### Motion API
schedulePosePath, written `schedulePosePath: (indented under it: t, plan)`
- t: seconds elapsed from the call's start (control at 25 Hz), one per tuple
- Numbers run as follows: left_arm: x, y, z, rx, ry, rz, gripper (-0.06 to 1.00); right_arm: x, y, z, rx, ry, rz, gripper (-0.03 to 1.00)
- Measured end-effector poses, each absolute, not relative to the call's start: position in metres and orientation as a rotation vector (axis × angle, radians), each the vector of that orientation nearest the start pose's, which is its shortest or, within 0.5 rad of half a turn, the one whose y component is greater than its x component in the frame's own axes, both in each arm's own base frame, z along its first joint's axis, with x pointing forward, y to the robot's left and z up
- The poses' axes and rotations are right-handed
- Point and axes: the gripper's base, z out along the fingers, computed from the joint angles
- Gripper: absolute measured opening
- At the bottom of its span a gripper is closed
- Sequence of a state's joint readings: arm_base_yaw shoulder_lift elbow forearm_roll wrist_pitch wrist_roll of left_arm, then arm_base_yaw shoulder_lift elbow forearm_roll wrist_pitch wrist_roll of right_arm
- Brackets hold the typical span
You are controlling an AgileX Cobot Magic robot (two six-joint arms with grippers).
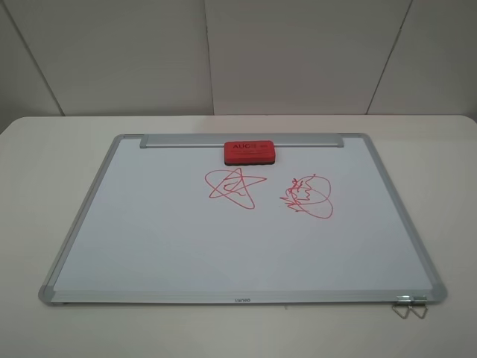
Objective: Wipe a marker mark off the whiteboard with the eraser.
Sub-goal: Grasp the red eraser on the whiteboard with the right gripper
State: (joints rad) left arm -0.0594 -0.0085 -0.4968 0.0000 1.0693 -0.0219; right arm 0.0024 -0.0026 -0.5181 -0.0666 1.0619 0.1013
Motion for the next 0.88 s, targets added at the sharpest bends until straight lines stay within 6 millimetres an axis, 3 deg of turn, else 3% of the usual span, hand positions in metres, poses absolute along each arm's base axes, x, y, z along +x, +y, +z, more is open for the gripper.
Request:
schedulePosePath:
  t: [0.4, 0.6, 0.76, 0.88]
  plan:
    - [-0.006, 0.000, 0.276, 0.038, 2.048, -0.051, 0.77, -0.001, -0.005, 0.282, 0.102, 2.060, -0.015, 0.72]
    - [-0.006, 0.000, 0.276, 0.038, 2.048, -0.051, 0.77, 0.030, -0.004, 0.287, 0.087, 2.208, -0.007, 0.72]
    - [-0.006, 0.000, 0.276, 0.038, 2.048, -0.051, 0.77, 0.065, -0.001, 0.303, 0.054, 2.247, 0.011, 0.72]
    - [-0.006, 0.000, 0.276, 0.038, 2.048, -0.051, 0.77, 0.098, 0.004, 0.300, -0.052, 2.338, 0.005, 0.72]
